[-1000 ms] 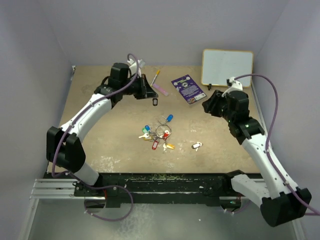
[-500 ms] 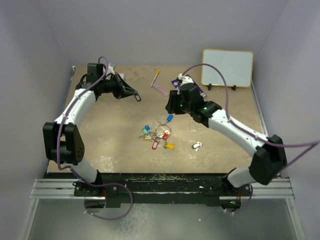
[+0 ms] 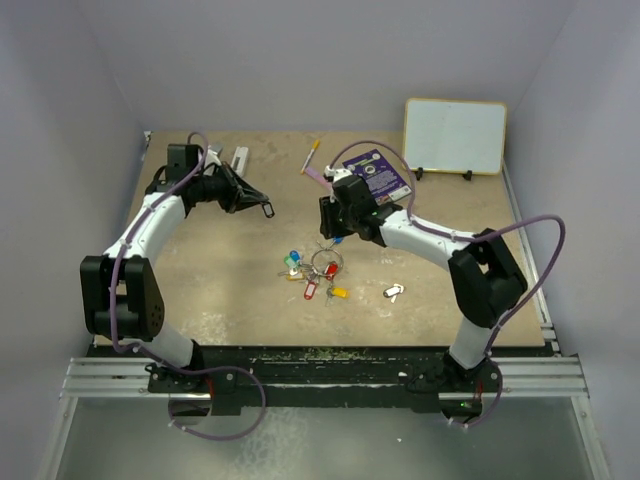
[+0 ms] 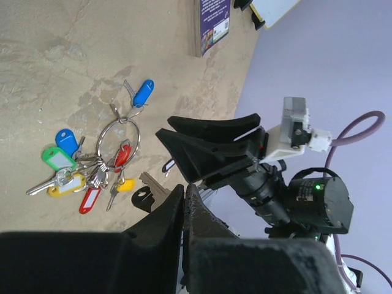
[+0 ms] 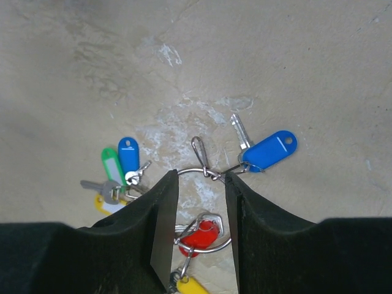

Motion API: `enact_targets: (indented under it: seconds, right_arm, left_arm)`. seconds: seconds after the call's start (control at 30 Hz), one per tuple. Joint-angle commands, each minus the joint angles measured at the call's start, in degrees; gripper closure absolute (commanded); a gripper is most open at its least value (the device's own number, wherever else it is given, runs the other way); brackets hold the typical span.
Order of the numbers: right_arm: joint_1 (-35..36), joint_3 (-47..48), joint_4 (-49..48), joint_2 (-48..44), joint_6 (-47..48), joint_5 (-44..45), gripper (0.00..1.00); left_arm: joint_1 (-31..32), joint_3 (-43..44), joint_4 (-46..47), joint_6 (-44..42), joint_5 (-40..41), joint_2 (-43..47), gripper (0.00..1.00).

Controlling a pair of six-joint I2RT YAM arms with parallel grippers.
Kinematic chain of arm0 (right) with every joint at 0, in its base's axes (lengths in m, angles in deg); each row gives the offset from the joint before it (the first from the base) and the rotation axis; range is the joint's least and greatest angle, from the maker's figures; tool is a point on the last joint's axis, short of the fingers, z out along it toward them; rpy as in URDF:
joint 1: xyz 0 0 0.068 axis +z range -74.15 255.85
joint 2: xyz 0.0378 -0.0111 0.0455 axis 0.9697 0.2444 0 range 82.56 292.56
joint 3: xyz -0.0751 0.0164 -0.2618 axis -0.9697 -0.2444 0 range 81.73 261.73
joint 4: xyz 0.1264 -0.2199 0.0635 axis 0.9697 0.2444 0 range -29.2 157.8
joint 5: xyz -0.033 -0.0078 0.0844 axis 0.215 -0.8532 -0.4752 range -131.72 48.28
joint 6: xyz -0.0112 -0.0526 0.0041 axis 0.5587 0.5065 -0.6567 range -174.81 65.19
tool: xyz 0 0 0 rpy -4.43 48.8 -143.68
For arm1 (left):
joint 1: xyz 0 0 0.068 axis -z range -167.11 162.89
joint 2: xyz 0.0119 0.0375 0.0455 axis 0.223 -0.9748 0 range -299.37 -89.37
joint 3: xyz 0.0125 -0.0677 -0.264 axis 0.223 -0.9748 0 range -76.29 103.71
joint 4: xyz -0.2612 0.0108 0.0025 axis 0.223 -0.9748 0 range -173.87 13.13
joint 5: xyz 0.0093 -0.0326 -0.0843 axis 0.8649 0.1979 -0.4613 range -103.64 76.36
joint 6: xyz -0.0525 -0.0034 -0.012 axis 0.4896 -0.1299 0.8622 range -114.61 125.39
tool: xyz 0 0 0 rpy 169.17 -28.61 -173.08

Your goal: Put the keys on the keyring

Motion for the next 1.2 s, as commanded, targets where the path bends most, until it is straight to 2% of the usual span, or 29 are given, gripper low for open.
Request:
enact_targets:
  seconds: [0.0,0.47,1.17]
  right_arm:
    - [-0.1,1.9,-3.9,2.3,3.9,-2.0,0.59]
    - [0.0,5.2,-3.9,9.0,4.3,-3.5,0.62]
    - [1.7,-0.1,-4.5,10.5,3.4,-2.6,0.67]
  left_arm:
    - [-1.0,-0.8,3.7,1.9,-0.6,2.0,0.96]
    - [-2.5,-2.2,3.9,4.9,-0.9,0.7,0.96]
    - [-2.8,-2.3,3.7,4.7,-0.6,0.4,0.96]
